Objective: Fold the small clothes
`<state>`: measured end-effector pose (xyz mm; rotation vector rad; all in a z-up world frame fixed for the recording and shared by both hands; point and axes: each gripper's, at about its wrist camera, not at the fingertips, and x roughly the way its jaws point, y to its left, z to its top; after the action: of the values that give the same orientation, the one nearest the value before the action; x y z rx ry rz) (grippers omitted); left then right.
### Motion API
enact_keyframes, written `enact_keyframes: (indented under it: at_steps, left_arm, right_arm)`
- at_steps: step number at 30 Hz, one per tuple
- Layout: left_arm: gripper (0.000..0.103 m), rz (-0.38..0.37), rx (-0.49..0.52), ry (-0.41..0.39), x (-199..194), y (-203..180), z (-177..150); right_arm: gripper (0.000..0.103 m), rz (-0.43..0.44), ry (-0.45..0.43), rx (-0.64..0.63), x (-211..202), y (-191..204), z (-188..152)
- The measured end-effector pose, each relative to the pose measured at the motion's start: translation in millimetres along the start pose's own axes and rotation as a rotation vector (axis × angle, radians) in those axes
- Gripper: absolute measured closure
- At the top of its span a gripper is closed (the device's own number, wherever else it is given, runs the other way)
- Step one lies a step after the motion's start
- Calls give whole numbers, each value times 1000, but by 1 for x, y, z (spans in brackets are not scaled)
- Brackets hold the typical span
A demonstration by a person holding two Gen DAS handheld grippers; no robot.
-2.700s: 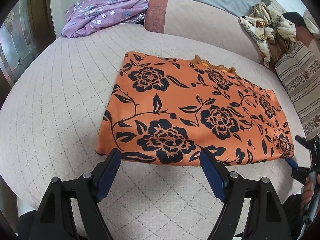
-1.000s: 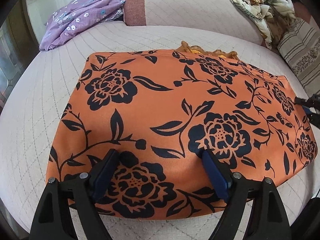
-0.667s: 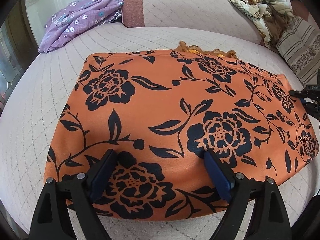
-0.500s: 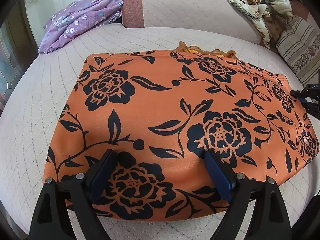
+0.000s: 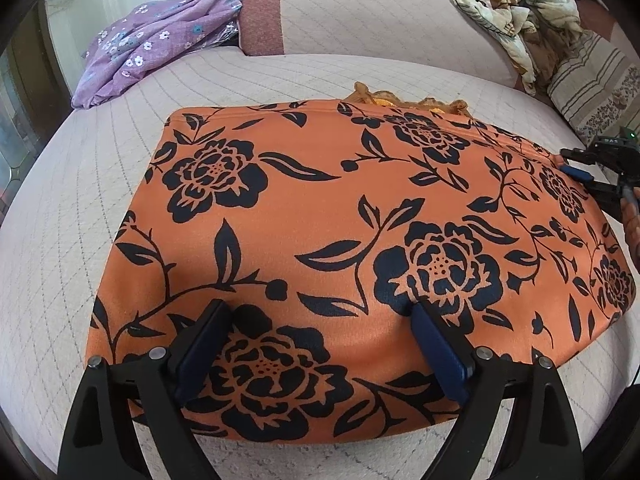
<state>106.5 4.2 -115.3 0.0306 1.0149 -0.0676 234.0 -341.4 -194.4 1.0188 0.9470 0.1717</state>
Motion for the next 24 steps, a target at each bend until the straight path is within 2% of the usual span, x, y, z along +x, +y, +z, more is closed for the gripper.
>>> enact_keyframes:
  at_steps: [1,3,4,6,7,9,12,14,15,16,17,18,19,21,24]
  left_arm:
    - [10,1,1,-1,0,0,0]
    - [9,12,0,-2,2,-2,0]
    - [8,16,-4,-2,2,-3,0]
    - [8,20,-13,2,2,-3,1]
    - [8,20,-21,9,1,-3,1]
    - [8,15,-38,22,-1,-2,1]
    - [8,-1,-91,23,-12,5,1]
    - [8,8,-109,1,-23,10,0]
    - [8,11,-111,-5,-27,11,-1]
    - [8,15,-113,-10,-32,13,-2]
    - [8,16,-111,-11,-36,14,-2]
    - [8,21,-109,-18,-42,17,-4]
    - [8,26,-109,-27,-46,19,-5]
    - [8,32,-120,-44,-52,25,-6]
    - [8,16,-163,-39,-55,33,-10]
  right_arm:
    - [79,-24,-28,-11,-8,2,-2]
    - [77,-120,-48,-131,-20,21,-11]
    - [75,-141,-55,-169,-26,29,-17]
    - [52,-145,-76,-183,-44,34,-32]
    - [34,-142,-84,-179,-52,33,-38]
    - [34,-90,-109,-177,-72,36,-57]
    - [34,40,-70,-198,-89,51,-94]
    - [28,91,-7,-230,-83,55,-122]
    - [28,70,41,-259,-73,51,-134]
    - [28,-1,53,-269,-65,43,-141]
    - [33,-84,57,-244,-60,31,-143]
    - [33,-88,50,-195,-61,21,-144]
    - [33,-45,7,-158,-71,19,-147]
    - [31,-36,-26,-190,-84,33,-154]
    - [28,25,21,-251,-83,45,-168]
